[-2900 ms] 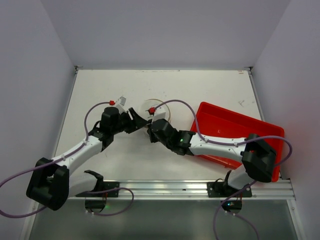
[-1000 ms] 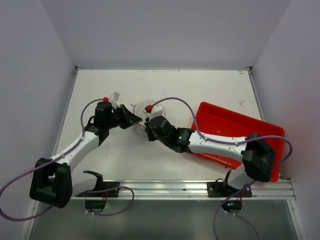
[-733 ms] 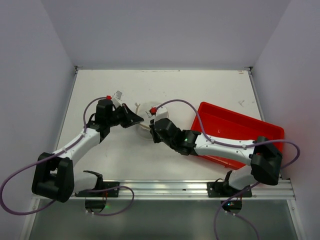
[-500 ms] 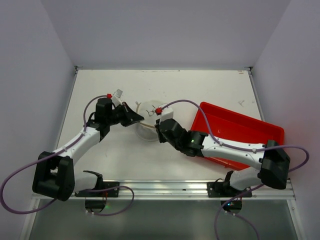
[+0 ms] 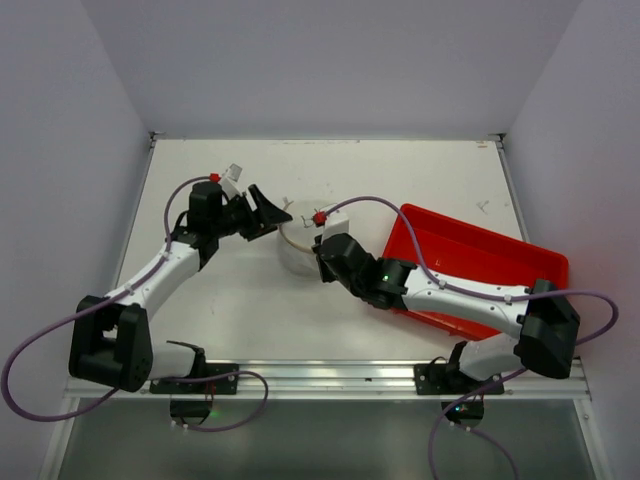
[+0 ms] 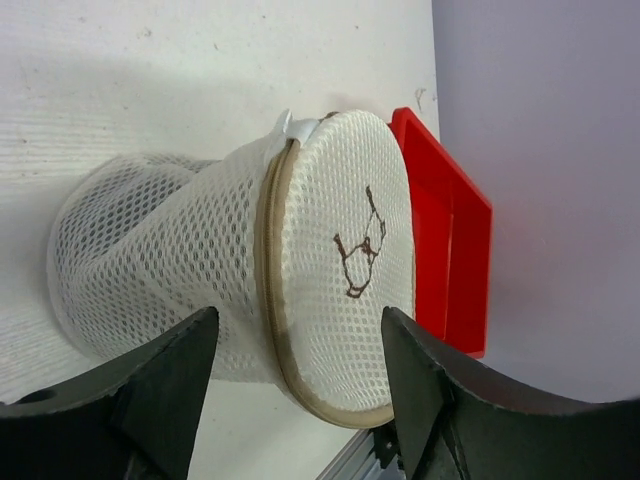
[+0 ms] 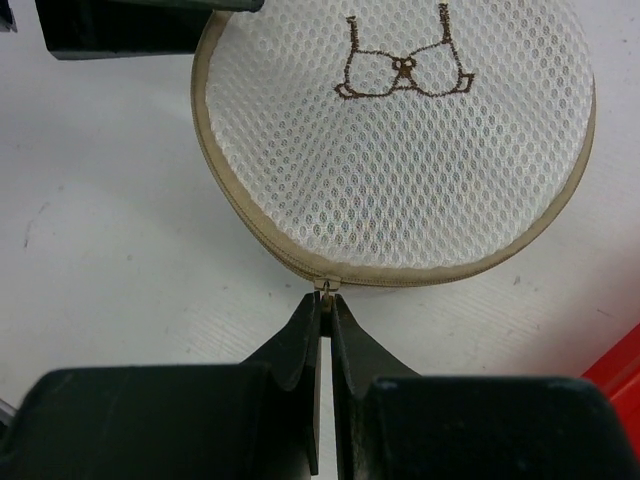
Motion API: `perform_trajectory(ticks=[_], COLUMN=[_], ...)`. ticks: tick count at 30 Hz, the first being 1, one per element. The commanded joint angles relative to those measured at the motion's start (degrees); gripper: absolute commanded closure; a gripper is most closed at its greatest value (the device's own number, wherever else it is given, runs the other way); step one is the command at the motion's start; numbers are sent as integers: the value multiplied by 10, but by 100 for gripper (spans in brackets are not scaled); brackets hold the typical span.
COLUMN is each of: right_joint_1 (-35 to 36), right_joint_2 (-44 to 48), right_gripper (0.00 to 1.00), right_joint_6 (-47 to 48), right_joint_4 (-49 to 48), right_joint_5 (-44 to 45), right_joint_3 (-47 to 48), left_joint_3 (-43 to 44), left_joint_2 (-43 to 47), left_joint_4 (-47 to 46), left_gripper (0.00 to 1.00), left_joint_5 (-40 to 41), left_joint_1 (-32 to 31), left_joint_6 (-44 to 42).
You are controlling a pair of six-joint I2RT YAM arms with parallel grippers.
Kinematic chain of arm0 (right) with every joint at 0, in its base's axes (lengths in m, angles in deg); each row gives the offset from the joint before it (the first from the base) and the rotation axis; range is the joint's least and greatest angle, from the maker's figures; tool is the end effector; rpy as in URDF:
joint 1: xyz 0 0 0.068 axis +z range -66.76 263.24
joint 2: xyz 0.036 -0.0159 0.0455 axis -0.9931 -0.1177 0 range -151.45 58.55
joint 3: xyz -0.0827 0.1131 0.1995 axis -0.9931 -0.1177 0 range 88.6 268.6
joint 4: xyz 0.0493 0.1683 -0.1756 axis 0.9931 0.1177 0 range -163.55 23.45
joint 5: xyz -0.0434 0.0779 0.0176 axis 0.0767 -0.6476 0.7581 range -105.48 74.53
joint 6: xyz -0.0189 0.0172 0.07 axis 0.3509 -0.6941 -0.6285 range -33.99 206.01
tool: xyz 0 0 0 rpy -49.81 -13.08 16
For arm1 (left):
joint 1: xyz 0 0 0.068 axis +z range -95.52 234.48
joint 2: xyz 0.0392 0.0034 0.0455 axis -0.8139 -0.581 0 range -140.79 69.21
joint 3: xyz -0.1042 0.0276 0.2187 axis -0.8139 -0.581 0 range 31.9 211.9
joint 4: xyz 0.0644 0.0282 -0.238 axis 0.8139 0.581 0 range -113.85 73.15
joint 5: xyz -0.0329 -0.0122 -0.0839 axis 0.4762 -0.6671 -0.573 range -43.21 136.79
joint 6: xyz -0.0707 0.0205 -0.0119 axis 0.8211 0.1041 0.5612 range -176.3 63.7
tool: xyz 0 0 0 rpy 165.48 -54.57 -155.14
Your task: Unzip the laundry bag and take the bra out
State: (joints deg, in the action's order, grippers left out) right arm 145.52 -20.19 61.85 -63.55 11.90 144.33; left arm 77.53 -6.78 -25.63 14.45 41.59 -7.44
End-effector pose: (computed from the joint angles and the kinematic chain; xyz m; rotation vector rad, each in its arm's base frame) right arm 0.1739 0.2688 0.2373 -0.4199 2.0589 0.4046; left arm 0.2892 -0.1005 0.2150 -0.3182 2.2034 -1.2148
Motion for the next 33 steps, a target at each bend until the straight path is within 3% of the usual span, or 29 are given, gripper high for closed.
perform_trajectory(ticks=[1, 12, 18, 20, 23, 24, 27, 33], right_joint_1=[0, 31, 66, 69, 72, 72, 72, 64], right_joint_2=[-19, -104, -150, -152, -149, -144, -132, -87], right_gripper=[100, 100, 100, 100, 100, 100, 100, 100], right_joint_6=[-11, -40, -41, -43, -44, -44, -36, -12], right_joint_4=[-12, -57, -46, -47, -46, -46, -31, -14], right_joint_5=[0, -5, 22, 22, 27, 28, 36, 62], right_joint_3=[35, 111, 165, 170, 165, 163, 149, 88], left_joint_3=[-23, -100, -106, -106, -106, -103, -85, -27], left_joint_2=[44, 123, 116, 112, 110, 109, 103, 55], left_joint_4=[36, 28, -1, -12, -24, -26, -17, 12], left_gripper=[30, 27, 30, 35, 59, 74, 100, 100], left_joint_5=[17, 42, 38, 32, 31, 34, 48, 67], left_joint_1=[2, -6, -8, -9, -9, -8, -7, -5], left_joint_6=[-10, 32, 44, 48, 50, 51, 35, -7])
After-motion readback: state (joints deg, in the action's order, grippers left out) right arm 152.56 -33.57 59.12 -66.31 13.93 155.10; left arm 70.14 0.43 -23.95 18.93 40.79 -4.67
